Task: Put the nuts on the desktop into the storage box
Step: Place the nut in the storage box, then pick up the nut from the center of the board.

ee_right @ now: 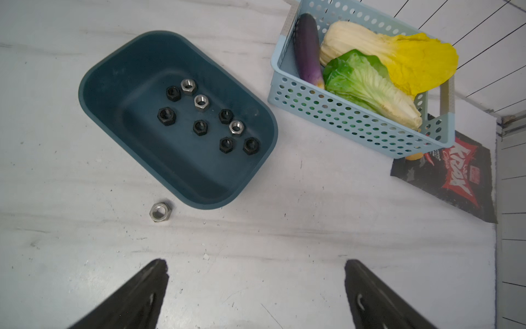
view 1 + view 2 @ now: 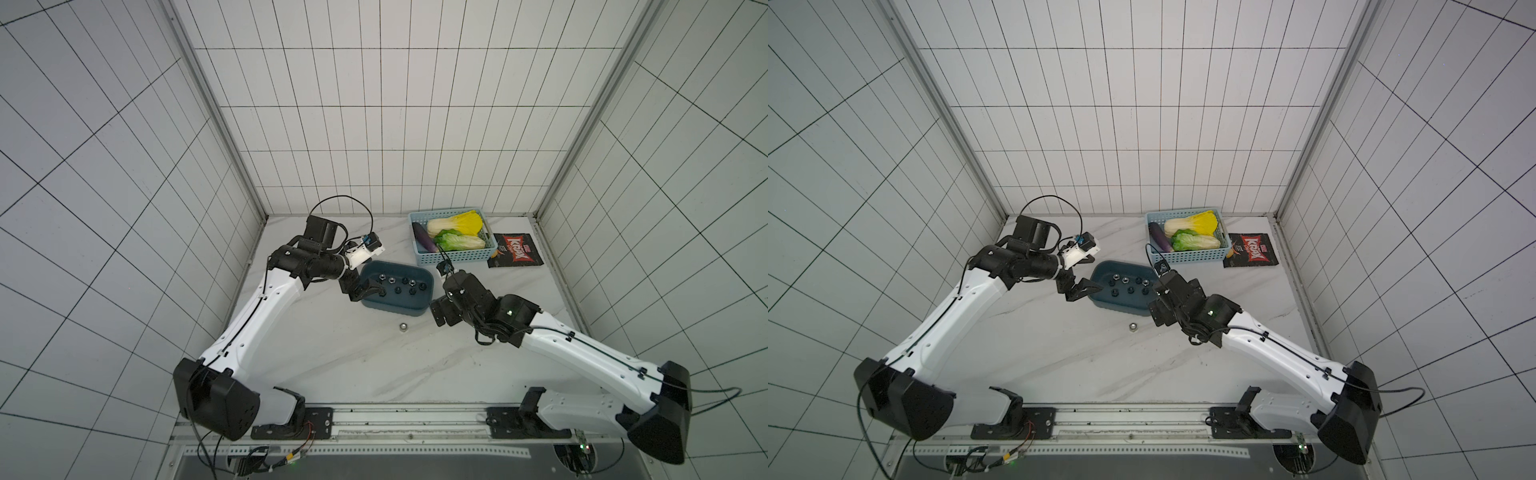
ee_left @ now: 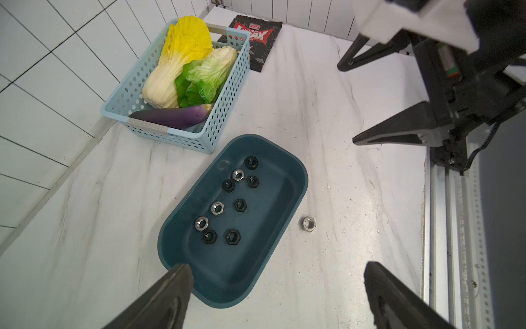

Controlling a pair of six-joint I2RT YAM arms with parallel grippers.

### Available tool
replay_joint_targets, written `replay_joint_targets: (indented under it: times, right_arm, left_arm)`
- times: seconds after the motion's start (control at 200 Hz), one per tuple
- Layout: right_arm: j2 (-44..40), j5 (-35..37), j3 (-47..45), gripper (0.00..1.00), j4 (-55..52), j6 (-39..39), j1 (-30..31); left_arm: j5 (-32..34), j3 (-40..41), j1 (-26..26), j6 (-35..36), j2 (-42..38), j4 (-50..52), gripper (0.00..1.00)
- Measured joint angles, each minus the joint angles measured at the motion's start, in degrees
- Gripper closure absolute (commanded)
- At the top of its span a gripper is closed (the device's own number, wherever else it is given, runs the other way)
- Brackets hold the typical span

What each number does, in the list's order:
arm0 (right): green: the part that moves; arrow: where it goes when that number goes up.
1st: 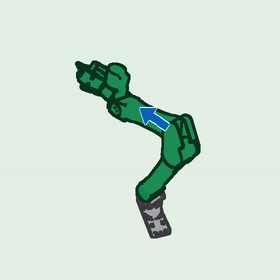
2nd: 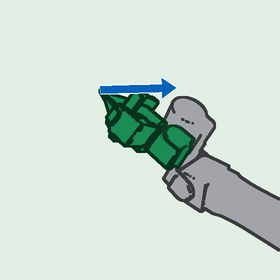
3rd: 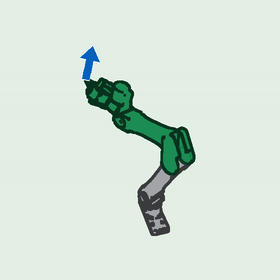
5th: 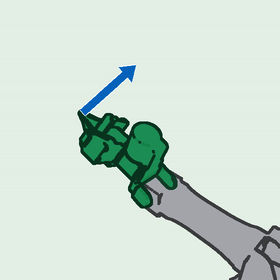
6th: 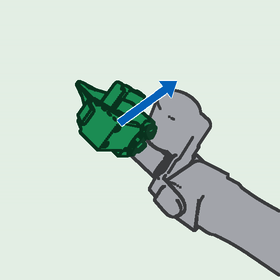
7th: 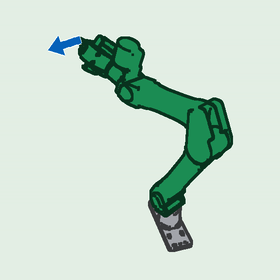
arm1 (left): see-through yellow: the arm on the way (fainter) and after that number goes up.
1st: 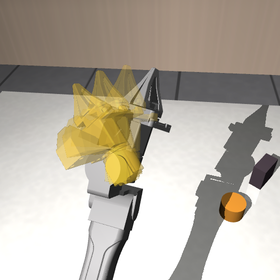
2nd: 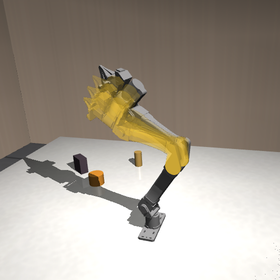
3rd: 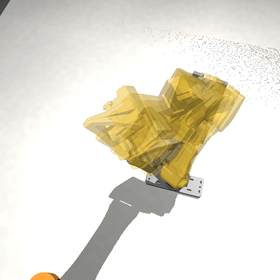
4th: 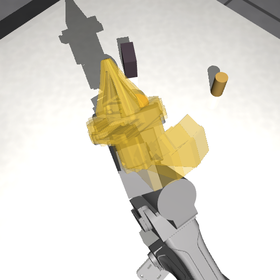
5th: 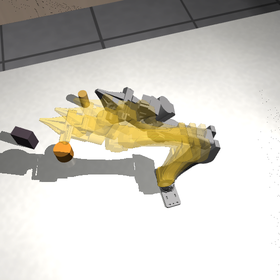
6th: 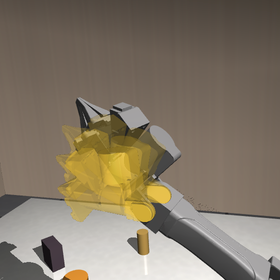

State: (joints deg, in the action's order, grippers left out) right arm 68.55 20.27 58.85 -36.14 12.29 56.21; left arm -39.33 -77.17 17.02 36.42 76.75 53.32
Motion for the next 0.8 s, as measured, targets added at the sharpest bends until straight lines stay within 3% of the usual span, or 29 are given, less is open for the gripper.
replay_joint_targets:
  times: [0.155,0.39,0.8]
  right_arm:
    - [2.0,-3.8,0.1,0.00,-1.7,3.1,0.0]
    - [7.7,-7.2,0.7,0.01,-2.2,15.5,0.2]
    - [16.4,-9.0,0.8,0.00,3.1,34.6,1.5]
  left_arm:
    - [-1.6,3.3,-4.4,-3.7,-2.8,-2.5,0.02]
    - [-4.2,13.0,-6.6,-4.0,-6.8,-5.7,0.02]
    - [-10.2,28.6,-7.7,6.6,-5.4,-14.4,0.02]
